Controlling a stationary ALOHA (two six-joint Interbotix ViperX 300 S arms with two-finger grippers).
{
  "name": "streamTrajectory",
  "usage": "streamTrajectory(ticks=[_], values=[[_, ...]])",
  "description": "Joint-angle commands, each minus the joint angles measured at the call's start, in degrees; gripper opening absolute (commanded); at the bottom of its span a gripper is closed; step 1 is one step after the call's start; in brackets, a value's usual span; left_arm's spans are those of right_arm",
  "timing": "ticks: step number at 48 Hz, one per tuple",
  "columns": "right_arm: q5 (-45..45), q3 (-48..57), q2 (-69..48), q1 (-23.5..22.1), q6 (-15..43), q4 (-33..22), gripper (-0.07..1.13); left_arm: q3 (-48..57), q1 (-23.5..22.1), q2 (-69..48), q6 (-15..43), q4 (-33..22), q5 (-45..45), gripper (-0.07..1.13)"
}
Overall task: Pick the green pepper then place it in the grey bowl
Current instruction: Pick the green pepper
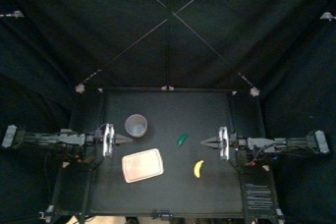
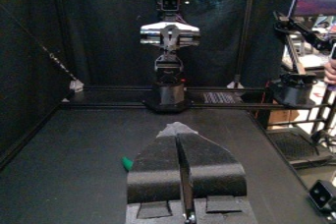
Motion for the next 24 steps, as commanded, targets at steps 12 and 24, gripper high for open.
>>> streamTrajectory(ticks=[12,24], values=[[15.7,-1.1,7.7,-5.8,0.6,1.5,0.16,-2.8,1.2,0.4,0.1,-2.3,7.1,0.1],[18.0,-3.9,17.3,-7.8,0.7,-2.8,0.57,-2.6,4.9,0.5,-0.1,-2.5,8.3,0.1]])
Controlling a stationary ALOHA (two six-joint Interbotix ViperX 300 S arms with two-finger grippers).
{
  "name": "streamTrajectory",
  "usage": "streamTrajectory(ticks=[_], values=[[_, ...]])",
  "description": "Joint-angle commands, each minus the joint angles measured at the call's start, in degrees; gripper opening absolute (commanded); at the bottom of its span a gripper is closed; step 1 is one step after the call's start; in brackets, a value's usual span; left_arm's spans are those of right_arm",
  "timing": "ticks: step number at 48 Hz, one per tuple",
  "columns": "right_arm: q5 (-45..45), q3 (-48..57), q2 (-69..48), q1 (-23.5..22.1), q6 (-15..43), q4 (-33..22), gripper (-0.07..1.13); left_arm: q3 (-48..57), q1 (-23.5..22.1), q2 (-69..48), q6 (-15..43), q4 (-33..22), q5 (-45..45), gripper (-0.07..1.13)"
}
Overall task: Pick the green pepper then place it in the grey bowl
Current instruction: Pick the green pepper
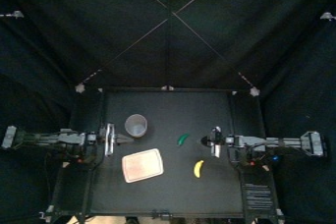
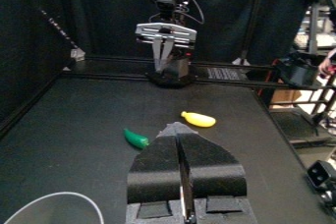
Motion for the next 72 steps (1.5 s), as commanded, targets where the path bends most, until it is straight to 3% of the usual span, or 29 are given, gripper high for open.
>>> streamTrajectory(ticks=[1,8,11,29,40,63,72], values=[[-0.4,-2.8,4.0,-0.9,0.2,-1.1,0.66,-1.5,1.5,0.3,-0.1,-0.2,-0.4,0.1],[-3.2,-4.3,9.3,-2.3,0.1,-1.5,0.99,-1.4,2.0,0.3,0.0,-0.2,-0.7,0.1],[-4.2,-4.9,11.6,-2.8,-0.3,-1.8,1.05,-1.3,2.1,0.3,0.0,-0.2,-0.7,0.1],[-4.9,-13.6,29.4,-3.1,-0.4,-11.4,1.04,-0.3,2.8,0.3,0.1,-0.2,-0.8,0.1],[0.1,-18.3,36.7,-3.5,-0.5,-16.2,1.04,1.0,2.8,0.4,-0.2,-0.2,-0.8,0.1],[6.7,-22.7,44.0,-4.3,-0.2,-15.3,1.02,2.4,3.1,0.3,-0.1,-0.4,-2.1,0.1],[6.7,-22.7,44.6,-4.8,-0.4,-13.4,0.86,2.4,3.0,0.3,-0.1,-0.4,-2.1,0.1]])
